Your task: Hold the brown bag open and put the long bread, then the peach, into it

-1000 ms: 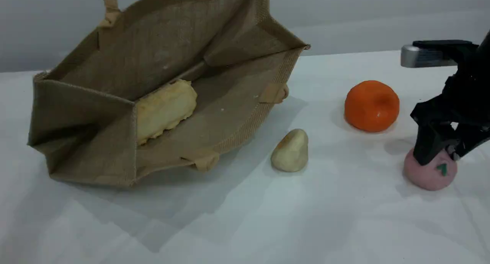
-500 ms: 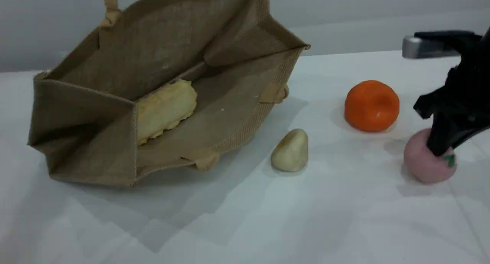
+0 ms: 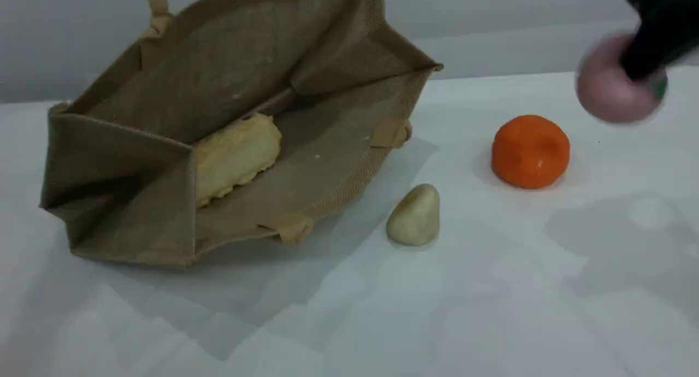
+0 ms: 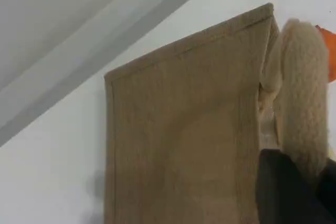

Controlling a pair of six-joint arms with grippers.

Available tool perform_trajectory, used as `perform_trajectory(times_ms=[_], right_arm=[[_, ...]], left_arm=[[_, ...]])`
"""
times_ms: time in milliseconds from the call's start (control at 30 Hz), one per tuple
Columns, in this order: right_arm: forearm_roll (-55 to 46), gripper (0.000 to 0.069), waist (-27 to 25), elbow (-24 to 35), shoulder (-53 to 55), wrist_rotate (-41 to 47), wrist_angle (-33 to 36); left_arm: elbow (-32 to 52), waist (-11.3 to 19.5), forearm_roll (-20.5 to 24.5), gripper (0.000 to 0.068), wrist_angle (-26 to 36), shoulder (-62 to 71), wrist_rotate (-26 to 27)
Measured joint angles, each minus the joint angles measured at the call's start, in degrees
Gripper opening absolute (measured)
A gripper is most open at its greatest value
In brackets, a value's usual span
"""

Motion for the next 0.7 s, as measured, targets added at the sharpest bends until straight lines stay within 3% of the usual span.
perform_trajectory(times_ms=[167, 433, 700], right_arm=[[1.5, 0.0017, 8.2, 3.0, -5.1, -6.4, -7.1], [6.2, 0.0017, 20.4, 6.7, -4.3, -10.4, -22.1], [6.1, 0.0017, 27.7, 6.5, 2.1, -10.5, -33.8]], left_arm=[[0.0, 0.0, 0.0, 0.0092, 0.0, 0.0, 0.0], [0.0, 0.0, 0.0, 0.0092, 0.0, 0.0, 0.0], [0.0, 0.0, 0.0, 0.0092, 0.0, 0.0, 0.0]])
